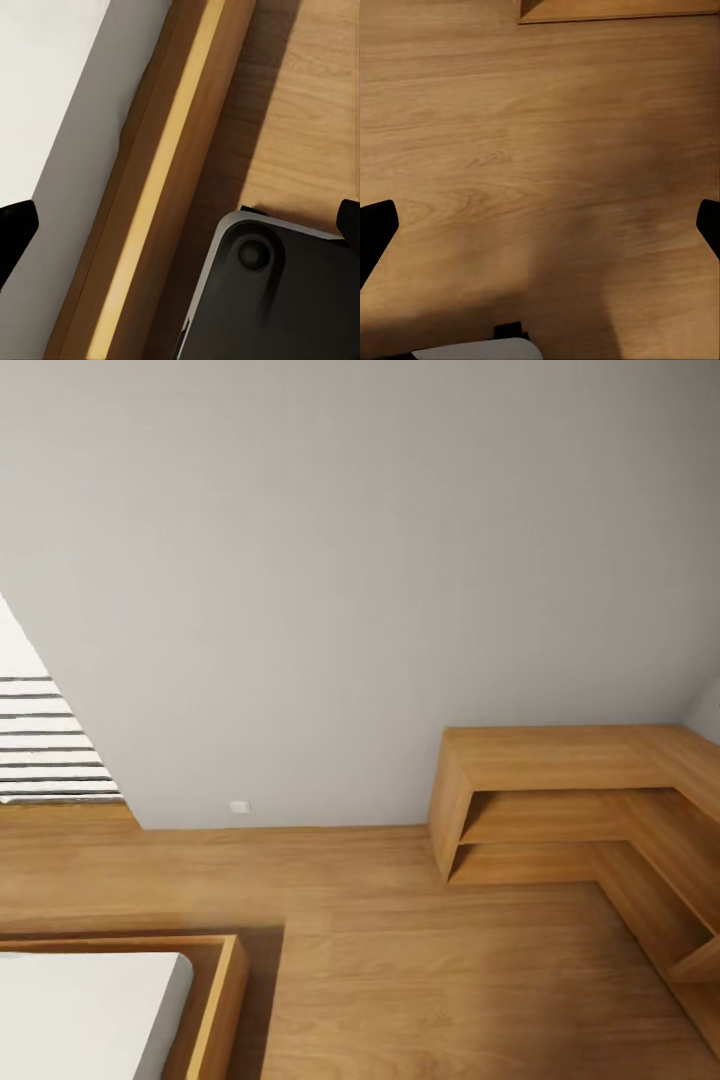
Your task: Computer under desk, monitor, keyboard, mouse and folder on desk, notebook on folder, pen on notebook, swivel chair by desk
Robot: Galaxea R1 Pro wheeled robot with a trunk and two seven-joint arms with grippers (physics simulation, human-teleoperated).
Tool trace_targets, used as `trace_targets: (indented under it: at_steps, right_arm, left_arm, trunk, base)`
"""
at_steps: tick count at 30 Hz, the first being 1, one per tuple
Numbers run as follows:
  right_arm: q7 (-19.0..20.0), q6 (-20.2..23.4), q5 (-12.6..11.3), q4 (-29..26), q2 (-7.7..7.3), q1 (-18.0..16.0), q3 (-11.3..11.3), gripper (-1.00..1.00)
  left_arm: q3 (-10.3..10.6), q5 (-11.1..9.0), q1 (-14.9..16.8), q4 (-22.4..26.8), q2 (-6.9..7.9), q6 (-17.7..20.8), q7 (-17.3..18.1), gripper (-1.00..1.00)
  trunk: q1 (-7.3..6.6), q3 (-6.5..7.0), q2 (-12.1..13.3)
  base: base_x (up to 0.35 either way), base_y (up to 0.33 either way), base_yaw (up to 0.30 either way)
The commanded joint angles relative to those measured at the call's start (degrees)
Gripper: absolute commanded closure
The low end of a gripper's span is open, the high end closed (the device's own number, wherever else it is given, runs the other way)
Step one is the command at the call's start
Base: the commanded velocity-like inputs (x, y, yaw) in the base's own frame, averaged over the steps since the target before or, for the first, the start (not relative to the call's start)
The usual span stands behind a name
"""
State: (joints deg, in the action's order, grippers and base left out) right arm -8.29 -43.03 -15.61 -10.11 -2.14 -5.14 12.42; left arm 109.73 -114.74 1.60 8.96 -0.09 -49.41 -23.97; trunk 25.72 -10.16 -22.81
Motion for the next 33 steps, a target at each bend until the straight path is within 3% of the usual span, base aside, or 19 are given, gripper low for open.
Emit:
trace_targets:
  at_steps: [1,24,33]
  right_arm:
    - [-0.32,-0.13,-0.29,0.00,-0.03,-0.04,0.50,-1.00]
    - [-0.32,-0.13,-0.29,0.00,-0.05,-0.04,0.50,-1.00]
    - [-0.32,-0.13,-0.29,0.00,-0.05,-0.04,0.50,-1.00]
  left_arm:
    - [0.48,-0.05,0.07,0.11,0.01,-0.16,-0.55,-1.00]
    - [0.48,-0.05,0.07,0.14,0.00,-0.07,-0.55,-1.00]
    - [0.48,-0.05,0.07,0.10,0.00,2.08,-0.55,-1.00]
  trunk:
    - [0.06,-0.11,-0.11]
    - [0.06,-0.09,-0.11]
    - [0.06,0.33,-0.11]
  base:
    - [0.324,0.000,-0.071]
    - [0.324,0.000,-0.232]
    - [0.324,0.000,-0.225]
